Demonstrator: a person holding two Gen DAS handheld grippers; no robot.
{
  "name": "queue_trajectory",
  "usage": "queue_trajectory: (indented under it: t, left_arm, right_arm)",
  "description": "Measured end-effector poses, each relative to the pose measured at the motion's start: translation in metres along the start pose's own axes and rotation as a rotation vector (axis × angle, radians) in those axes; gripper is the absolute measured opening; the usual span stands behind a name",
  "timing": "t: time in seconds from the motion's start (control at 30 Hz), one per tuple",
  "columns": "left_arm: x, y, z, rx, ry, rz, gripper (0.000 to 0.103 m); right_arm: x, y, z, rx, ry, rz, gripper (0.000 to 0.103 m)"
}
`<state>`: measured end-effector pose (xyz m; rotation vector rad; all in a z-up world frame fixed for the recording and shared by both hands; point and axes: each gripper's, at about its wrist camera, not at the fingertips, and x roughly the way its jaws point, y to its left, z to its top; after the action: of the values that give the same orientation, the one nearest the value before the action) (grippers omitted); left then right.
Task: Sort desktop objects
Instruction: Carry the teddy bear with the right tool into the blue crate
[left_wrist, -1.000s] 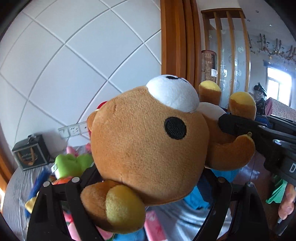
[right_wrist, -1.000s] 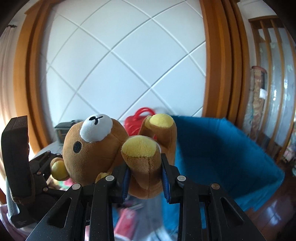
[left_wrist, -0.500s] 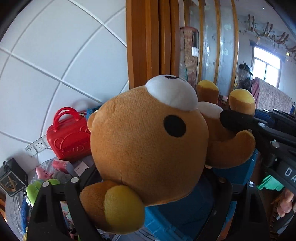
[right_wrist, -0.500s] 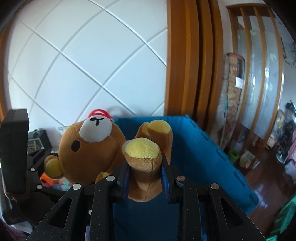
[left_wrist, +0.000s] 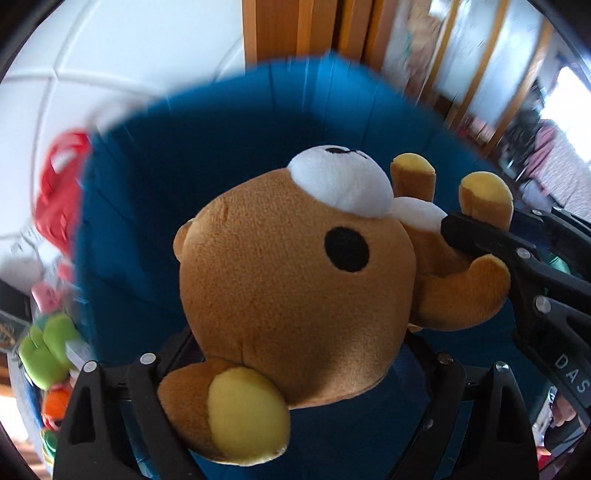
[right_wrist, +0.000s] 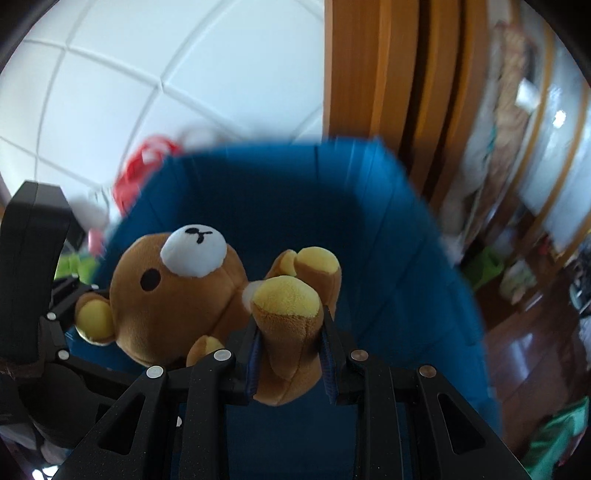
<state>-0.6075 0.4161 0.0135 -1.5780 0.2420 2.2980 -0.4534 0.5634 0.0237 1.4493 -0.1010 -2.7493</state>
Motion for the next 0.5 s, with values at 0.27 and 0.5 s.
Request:
queue_trajectory:
  t: [0.27,0.5]
  left_arm:
    - [0.063,-0.013,-0.01,0.006,0.183,0.021,0.09]
    - [0.075,-0.035,-0.016,0.075,0.226,0.067,0.09]
  right_arm:
    - [0.068,-0.033,-0.013,0.018,0.181,0.015,0.025]
    - [0.088,-0.041,-0.029,-0.002,0.264,-0.008,0.026]
